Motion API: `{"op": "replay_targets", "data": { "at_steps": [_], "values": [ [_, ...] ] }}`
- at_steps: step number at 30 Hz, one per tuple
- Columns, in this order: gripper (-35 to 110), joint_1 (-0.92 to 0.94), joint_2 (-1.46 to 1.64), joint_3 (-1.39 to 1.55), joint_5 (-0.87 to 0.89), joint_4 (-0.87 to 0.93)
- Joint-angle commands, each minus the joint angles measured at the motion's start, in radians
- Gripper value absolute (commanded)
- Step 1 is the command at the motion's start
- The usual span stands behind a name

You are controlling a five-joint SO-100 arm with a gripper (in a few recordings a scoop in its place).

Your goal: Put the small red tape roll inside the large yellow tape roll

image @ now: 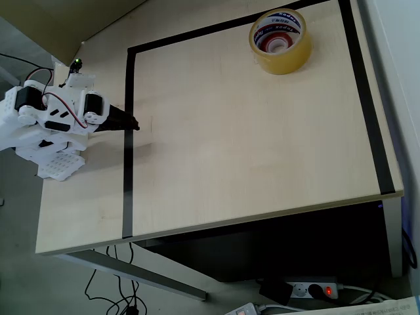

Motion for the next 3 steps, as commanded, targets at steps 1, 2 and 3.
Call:
{"op": "replay_targets", "data": {
  "at_steps": [1,2,3],
  "values": [
    [0,-0.046,-0.006,0.048,0.002,0.124],
    [0,-0.052,-0.006,0.048,0.002,0.124],
    [0,-0.054,-0.006,0.048,0.002,0.124]
  ]
}}
